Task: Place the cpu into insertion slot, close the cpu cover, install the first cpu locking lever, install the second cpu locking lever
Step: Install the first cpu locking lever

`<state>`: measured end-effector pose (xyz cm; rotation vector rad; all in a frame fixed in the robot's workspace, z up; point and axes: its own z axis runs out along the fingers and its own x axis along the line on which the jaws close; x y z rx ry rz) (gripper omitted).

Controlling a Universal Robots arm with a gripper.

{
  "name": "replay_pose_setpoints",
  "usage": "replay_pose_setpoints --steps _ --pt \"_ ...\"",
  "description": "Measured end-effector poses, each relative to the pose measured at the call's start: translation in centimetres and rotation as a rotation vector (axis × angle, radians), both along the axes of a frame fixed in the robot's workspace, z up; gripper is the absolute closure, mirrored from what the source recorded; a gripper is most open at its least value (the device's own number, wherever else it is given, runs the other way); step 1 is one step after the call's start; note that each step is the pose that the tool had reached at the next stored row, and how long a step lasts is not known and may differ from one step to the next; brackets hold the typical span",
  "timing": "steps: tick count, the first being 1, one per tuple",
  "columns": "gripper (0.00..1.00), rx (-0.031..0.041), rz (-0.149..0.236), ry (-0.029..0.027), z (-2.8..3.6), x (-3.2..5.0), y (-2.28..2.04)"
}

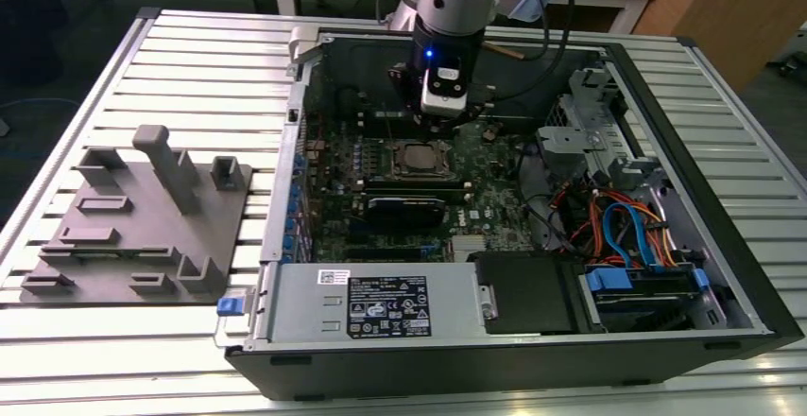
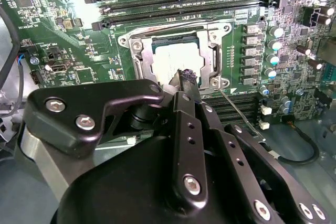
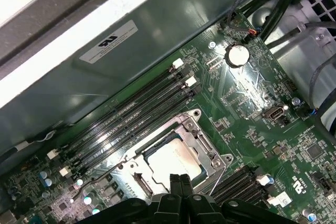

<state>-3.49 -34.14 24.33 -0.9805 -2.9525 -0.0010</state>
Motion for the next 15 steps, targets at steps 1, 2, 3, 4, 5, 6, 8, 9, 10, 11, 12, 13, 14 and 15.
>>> replay_pose_setpoints --steps 1,2,3,4,5,6,8,9,10,11,12,13,14,15 --pt "0.90 0.0000 0.000 0.0000 0.00 0.00 0.00" --pt "0.90 0.0000 0.000 0.0000 0.00 0.00 0.00" --pt "0.90 0.0000 0.000 0.0000 0.00 0.00 0.00" --pt "0.90 0.0000 0.000 0.0000 0.00 0.00 0.00" --pt "0.90 0.0000 0.000 0.0000 0.00 0.00 0.00" --pt "0.90 0.0000 0.000 0.0000 0.00 0.00 0.00" --pt "0.90 0.0000 0.001 0.0000 0.00 0.00 0.00" --pt "0.90 0.0000 0.001 0.0000 0.00 0.00 0.00" --pt "0.90 0.0000 0.001 0.0000 0.00 0.00 0.00" --pt "0.90 0.0000 0.001 0.0000 0.00 0.00 0.00" --pt "0.90 0.0000 0.004 0.0000 0.00 0.00 0.00" --pt "0.90 0.0000 0.009 0.0000 0.00 0.00 0.00" --pt "0.90 0.0000 0.016 0.0000 0.00 0.00 0.00" --pt "0.90 0.0000 0.027 0.0000 0.00 0.00 0.00"
